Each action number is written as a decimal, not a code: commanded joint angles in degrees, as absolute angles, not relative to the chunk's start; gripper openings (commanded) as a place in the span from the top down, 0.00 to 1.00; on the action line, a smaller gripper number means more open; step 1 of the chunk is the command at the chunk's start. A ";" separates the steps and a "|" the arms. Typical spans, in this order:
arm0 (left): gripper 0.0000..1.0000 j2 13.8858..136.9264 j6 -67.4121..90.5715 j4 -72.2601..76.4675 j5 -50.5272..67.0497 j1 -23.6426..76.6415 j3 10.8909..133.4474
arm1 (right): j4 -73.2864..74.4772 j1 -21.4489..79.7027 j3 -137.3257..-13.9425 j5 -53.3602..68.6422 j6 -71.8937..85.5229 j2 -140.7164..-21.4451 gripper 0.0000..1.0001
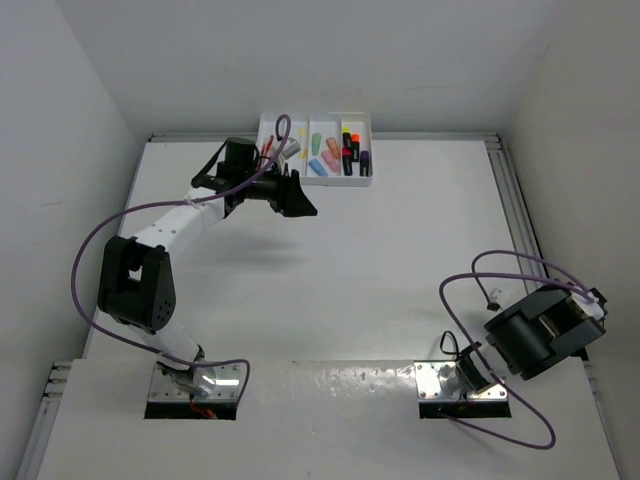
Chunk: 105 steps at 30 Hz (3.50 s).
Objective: Sort the stationery into containers
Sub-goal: Grab a piece of stationery with the right arm, then pass the stationery from the right arm to the left
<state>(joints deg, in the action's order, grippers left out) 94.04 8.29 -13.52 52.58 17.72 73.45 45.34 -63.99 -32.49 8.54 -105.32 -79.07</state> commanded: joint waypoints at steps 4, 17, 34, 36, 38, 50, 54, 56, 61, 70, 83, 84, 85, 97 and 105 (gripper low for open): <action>0.44 93.60 9.14 -11.51 53.35 18.02 75.76 | 33.15 -64.34 -23.66 8.97 -112.76 -79.19 0.78; 0.44 93.96 12.04 -8.17 54.84 16.61 74.79 | 35.33 -44.86 -26.97 18.36 -91.09 -73.47 1.00; 0.45 84.11 16.44 5.97 51.77 14.24 59.95 | 42.63 -10.47 -60.37 43.76 -28.34 -84.20 1.00; 0.45 82.88 16.70 6.33 51.68 14.50 58.46 | 37.46 -8.53 -61.70 46.65 -20.52 -84.37 1.00; 0.45 82.18 17.05 6.94 52.12 15.38 55.91 | 30.02 -6.25 -62.31 51.22 -7.95 -84.90 1.00; 0.35 85.51 40.15 29.34 48.08 23.81 49.57 | -40.50 -2.11 -51.33 58.98 71.61 -88.77 1.00; 0.34 88.76 52.36 38.30 47.72 26.27 50.54 | -43.42 1.13 -51.33 55.20 75.93 -87.89 1.00; 0.34 90.17 54.83 41.04 47.03 27.33 51.24 | -45.70 1.84 -51.33 54.32 77.42 -88.15 1.00; 0.34 91.93 56.60 42.80 45.62 29.18 54.31 | -46.40 2.99 -51.07 53.09 79.19 -88.33 1.00; 0.34 94.39 62.05 49.83 45.26 30.41 56.77 | -46.67 2.99 -50.62 52.91 79.72 -88.33 1.00; 0.37 96.59 59.68 47.90 45.00 33.57 60.56 | -48.25 3.78 -50.63 52.91 80.77 -88.42 1.00; 0.39 96.59 59.68 47.90 45.00 33.66 60.82 | -48.25 3.95 -50.45 52.82 80.86 -88.50 1.00; 0.41 96.77 59.50 47.55 45.00 33.66 60.99 | -48.25 3.96 -50.54 52.91 80.86 -88.51 1.00; 1.00 95.98 55.13 40.73 45.00 32.26 60.99 | -41.00 4.22 -53.60 54.05 77.80 -88.60 0.47; 1.00 96.85 30.26 4.91 26.58 19.26 74.57 | -21.55 -5.26 -57.57 53.62 58.99 -87.80 0.34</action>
